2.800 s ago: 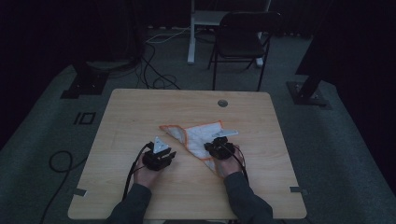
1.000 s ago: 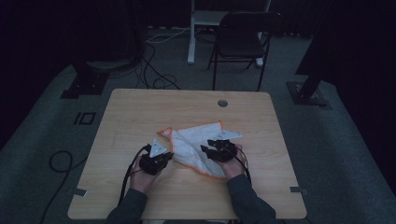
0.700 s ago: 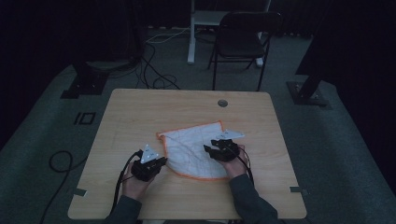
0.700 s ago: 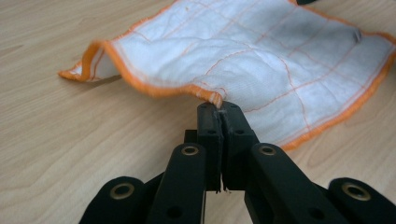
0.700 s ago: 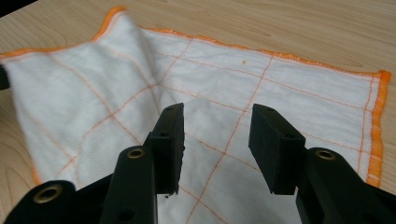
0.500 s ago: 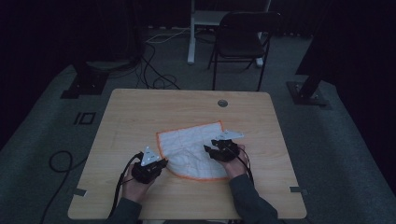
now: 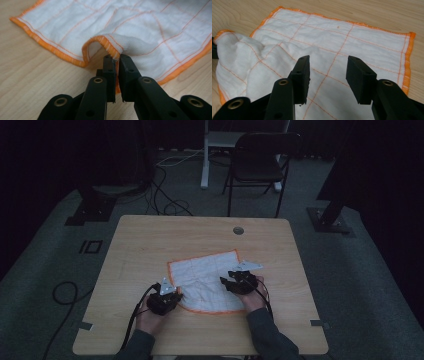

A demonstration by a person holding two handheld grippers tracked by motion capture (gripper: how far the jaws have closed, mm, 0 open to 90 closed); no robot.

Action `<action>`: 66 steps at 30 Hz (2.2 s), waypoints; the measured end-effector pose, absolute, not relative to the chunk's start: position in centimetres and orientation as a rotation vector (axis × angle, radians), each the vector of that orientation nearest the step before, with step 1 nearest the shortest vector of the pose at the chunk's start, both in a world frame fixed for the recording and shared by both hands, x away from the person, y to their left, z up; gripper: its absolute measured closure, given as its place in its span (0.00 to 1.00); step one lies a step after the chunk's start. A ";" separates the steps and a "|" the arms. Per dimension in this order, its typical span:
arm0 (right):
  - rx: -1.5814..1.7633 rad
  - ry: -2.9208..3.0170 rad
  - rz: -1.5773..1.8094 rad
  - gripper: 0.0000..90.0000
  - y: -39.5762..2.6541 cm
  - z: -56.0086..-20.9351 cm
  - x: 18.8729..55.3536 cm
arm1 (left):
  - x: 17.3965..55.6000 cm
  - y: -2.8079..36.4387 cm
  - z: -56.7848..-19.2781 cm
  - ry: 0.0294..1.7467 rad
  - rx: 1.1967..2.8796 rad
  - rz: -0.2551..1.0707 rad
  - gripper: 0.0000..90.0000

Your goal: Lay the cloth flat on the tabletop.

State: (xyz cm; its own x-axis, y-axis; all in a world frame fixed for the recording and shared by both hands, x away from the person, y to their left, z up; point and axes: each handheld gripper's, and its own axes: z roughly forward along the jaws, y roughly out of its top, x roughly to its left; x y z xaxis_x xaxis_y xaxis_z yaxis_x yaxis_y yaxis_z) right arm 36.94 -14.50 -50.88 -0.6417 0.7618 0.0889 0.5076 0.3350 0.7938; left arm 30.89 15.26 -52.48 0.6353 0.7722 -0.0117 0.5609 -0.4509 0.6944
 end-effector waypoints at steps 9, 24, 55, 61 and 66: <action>1.146 2.297 1.195 0.60 -15.1 -51.1 36.9 | 30.1 15.5 -53.1 1.062 2.226 0.417 0.91; 1.168 2.279 1.095 0.60 -17.0 -52.0 37.4 | 30.6 17.3 -50.5 1.072 2.116 0.486 0.83; 1.204 2.293 0.982 0.61 -18.9 -54.2 36.7 | 38.7 16.4 -53.5 1.175 2.136 0.531 0.86; 1.221 2.285 0.976 0.61 -18.9 -54.2 35.7 | 39.9 16.4 -53.6 1.164 2.141 0.543 0.86; 1.232 2.278 0.982 0.61 -19.1 -54.2 34.7 | 40.6 16.3 -53.6 1.157 2.139 0.548 0.85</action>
